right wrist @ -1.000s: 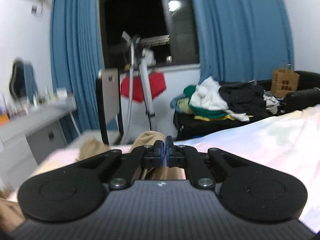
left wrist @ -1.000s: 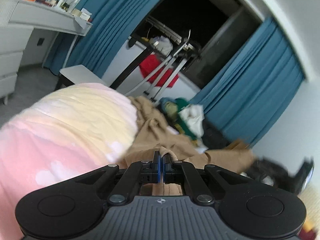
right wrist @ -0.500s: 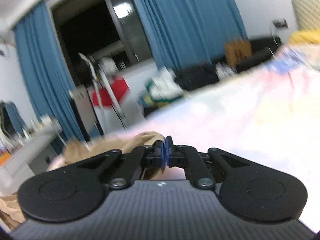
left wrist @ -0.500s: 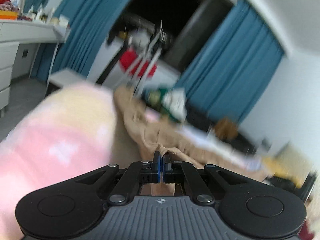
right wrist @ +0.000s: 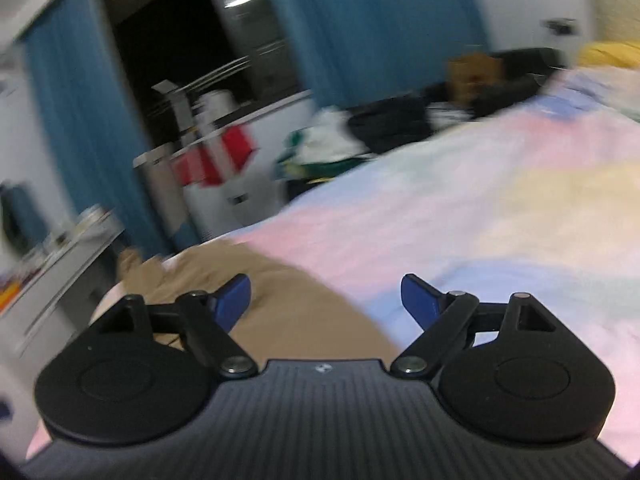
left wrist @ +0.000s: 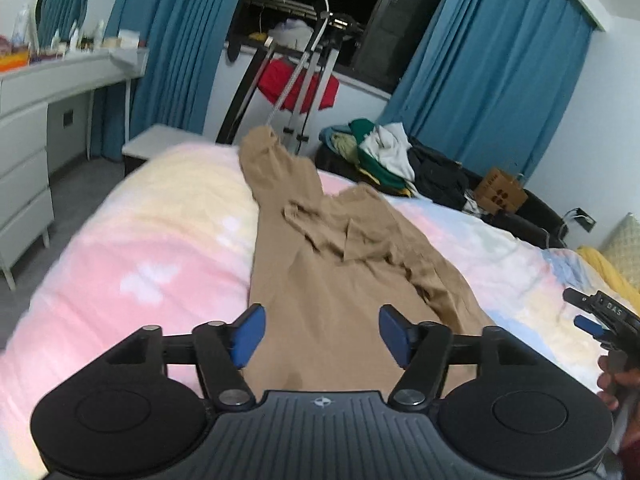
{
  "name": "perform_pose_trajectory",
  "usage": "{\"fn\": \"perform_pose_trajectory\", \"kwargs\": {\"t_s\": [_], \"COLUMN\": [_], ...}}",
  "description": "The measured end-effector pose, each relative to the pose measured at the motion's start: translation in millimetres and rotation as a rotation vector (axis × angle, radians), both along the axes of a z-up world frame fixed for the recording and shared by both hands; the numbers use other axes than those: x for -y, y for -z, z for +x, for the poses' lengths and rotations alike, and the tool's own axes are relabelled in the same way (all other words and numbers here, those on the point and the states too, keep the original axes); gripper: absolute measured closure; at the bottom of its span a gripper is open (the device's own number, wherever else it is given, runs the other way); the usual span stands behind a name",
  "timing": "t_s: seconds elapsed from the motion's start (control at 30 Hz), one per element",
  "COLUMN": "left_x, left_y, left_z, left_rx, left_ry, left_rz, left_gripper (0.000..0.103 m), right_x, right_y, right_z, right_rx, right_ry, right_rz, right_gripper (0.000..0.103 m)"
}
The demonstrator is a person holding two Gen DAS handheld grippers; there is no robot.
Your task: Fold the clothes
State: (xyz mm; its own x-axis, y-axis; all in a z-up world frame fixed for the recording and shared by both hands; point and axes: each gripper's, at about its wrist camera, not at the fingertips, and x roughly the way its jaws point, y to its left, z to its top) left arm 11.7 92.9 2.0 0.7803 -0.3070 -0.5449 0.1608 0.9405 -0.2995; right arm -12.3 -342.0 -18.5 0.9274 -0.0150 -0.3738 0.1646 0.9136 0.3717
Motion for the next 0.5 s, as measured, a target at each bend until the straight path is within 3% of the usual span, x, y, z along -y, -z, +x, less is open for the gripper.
{"fn": "perform_pose_trajectory", "kwargs": {"t_s": [0.13, 0.23, 0.4, 0.5], "left_x": [32, 53, 60, 56], "left_y": [-8, 2, 43, 59], "left_z": [53, 88, 135, 159], "left_rx": [0.012, 0.008, -0.04, -0.074], "left_ry": [-0.029, -0.033, -0.067, -0.063], "left_rz": [0.06, 0.115, 0.199, 0.181], "left_gripper": [0.032, 0.032, 0.033, 0.034], "right_x": [-53, -97, -149, -176], "right_y": [-15, -14, 26, 52], "right_z": [52, 108, 190, 225], "right_rx": [-0.003, -0.05, -0.098, -0.092], "right_ry": [-0.228, -0.366, -0.476, -0.536], "right_rz": [-0.059, -0.07, -0.049, -0.084], "right_gripper": [0.02, 0.021, 0.027, 0.028]}}
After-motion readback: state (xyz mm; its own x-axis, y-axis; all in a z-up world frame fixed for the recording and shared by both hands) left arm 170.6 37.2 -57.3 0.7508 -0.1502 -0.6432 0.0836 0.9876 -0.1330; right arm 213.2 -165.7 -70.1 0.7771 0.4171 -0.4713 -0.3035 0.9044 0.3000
